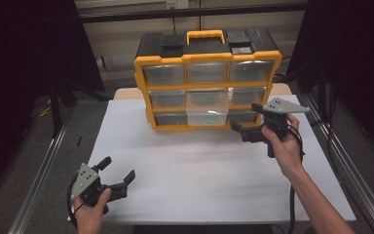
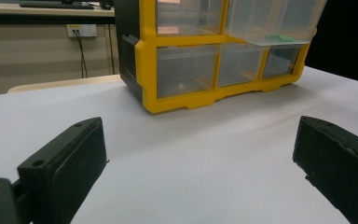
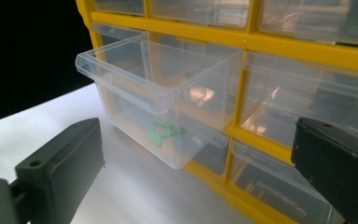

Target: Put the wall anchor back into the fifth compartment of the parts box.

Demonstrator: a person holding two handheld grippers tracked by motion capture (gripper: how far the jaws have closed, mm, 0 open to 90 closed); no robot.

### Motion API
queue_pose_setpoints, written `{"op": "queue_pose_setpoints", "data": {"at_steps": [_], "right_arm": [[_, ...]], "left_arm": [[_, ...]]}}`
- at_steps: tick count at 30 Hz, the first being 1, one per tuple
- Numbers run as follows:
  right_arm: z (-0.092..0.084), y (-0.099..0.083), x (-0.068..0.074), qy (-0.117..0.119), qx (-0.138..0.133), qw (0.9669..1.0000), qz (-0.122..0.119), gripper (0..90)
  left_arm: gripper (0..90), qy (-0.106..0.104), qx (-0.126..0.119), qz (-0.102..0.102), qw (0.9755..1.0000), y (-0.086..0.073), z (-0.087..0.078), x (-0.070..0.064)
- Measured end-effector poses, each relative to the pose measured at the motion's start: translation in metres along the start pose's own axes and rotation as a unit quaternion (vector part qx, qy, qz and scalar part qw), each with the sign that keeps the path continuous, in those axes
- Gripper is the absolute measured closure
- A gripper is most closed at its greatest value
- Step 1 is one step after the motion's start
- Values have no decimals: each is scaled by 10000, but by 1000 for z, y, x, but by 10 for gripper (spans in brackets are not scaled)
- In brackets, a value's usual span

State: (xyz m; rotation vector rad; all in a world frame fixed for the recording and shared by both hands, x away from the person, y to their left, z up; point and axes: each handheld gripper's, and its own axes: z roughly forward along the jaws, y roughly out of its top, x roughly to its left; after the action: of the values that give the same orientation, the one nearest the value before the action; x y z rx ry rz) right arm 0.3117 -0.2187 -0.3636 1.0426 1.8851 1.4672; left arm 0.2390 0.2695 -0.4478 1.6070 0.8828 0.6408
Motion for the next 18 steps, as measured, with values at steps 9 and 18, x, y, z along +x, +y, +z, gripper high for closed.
{"op": "queue_pose_setpoints", "data": {"at_steps": [9,18], "right_arm": [[-23,-46,5,-264,-7,9995,195,15],[-51,-72,1,-685,104,9971,315,0]], "left_arm": [[32,13,-48,-19,10000,-1,-2,1],[32,21,-27,-25,10000,-2,-1,0]]}}
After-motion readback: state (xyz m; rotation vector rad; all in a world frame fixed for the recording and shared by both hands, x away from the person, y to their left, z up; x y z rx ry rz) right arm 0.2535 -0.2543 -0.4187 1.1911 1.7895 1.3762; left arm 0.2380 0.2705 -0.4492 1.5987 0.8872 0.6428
